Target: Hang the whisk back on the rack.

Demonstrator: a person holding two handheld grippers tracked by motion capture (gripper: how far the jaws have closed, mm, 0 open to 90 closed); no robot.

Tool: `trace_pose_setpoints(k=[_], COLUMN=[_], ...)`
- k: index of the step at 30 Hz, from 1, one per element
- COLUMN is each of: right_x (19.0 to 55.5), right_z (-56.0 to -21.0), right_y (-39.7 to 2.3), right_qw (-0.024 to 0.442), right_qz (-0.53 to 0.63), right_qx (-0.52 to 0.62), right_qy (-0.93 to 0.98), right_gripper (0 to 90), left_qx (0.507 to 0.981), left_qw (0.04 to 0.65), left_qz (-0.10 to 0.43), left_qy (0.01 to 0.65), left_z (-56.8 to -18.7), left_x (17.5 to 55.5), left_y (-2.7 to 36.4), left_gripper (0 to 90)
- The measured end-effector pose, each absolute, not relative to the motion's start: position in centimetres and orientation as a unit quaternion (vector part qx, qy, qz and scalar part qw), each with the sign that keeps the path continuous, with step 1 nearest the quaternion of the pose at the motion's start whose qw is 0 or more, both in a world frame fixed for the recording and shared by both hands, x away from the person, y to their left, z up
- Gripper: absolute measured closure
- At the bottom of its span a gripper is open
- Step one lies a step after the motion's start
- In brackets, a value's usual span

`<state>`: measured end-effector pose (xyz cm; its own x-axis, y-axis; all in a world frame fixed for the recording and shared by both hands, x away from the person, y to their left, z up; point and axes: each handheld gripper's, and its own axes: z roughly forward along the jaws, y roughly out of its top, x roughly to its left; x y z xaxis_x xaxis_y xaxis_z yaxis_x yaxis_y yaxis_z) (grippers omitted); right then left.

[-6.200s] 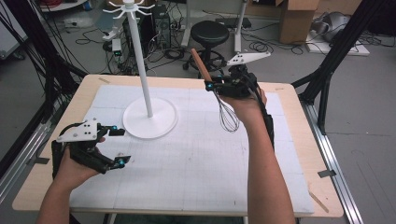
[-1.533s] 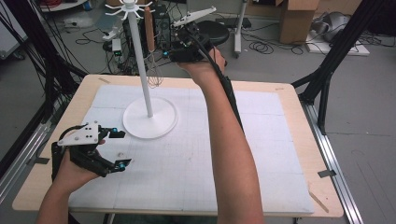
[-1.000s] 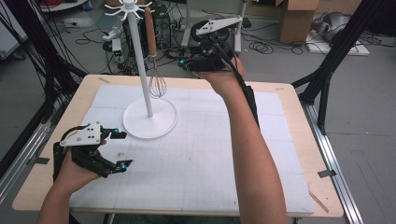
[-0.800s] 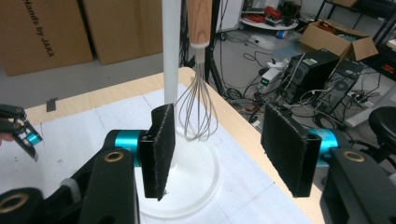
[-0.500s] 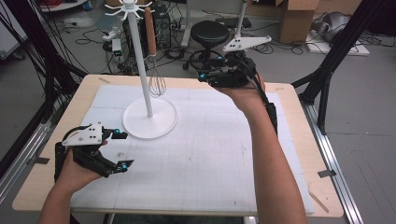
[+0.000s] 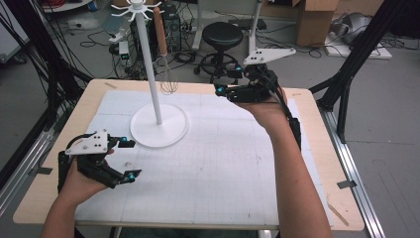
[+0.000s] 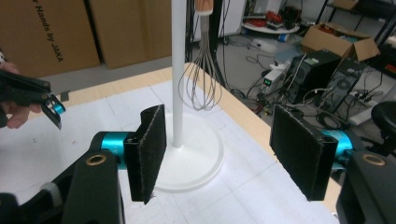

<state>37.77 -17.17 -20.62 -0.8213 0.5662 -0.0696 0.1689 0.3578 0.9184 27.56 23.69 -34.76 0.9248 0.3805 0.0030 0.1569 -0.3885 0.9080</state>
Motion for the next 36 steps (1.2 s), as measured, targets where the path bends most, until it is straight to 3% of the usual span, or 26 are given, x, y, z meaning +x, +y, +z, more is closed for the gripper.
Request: trace_pose_setpoints(k=[24, 36], right_x=[34.9, 33.6], right_z=[-25.9, -29.0], right_y=[-20.8, -22.6], right_qw=[0.172, 0.161], right_qz=[0.523, 0.536], right_qx=[0.249, 0.259], right_qy=[0.797, 0.787], right_gripper=[22.2, 20.3], left_qx=[0.826, 0.824], left_qw=[0.529, 0.530], left_qz=[0.105, 0.101], left_qy=[0.167, 0.171], left_z=[-35.0, -35.3], left_x=[27.8, 27.9], left_y=[24.0, 23.9], left_gripper=[10.0, 10.0])
